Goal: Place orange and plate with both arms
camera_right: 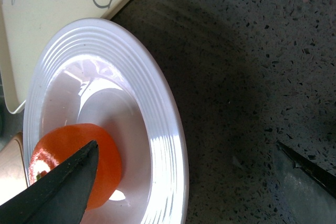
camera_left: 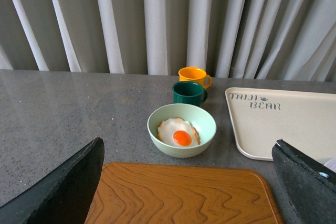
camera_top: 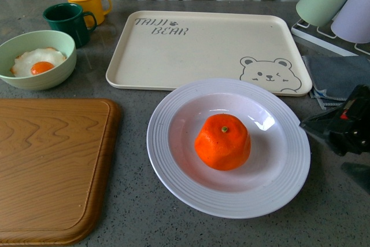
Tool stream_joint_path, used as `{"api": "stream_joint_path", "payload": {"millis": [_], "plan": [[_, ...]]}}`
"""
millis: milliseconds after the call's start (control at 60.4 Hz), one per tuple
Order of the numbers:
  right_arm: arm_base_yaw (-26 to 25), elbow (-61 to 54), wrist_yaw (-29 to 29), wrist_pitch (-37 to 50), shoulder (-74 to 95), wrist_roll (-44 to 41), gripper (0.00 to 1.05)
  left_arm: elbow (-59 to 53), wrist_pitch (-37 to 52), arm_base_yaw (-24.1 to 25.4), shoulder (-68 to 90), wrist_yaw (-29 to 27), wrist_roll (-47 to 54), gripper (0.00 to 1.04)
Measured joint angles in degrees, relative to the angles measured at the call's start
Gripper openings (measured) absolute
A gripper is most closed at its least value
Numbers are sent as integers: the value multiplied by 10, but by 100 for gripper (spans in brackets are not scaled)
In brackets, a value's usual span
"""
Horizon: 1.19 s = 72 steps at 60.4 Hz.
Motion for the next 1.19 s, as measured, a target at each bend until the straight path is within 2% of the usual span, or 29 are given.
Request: {"api": "stream_joint_path", "payload": {"millis": [215, 580, 679, 961, 1027, 1110, 1193], "plan": [[19, 30, -4, 43, 80, 35, 96, 0, 0, 0, 0, 0, 0, 96], [42, 87, -1, 59, 142, 53, 94, 0, 0, 0, 0, 0, 0, 96], [44, 99, 1, 64, 162, 62, 75, 0, 0, 0, 0, 0, 0, 96], [47, 108, 4, 58, 184, 73, 31, 0, 0, 0, 0, 0, 0, 96], [45, 103, -7, 55, 184, 79, 16, 0, 0, 0, 0, 0, 0, 96], [38, 99, -29, 55, 172, 91, 7, 0, 0, 0, 0, 0, 0, 96], [31, 95, -40, 56, 158, 100, 4, 0, 0, 0, 0, 0, 0, 96]]}}
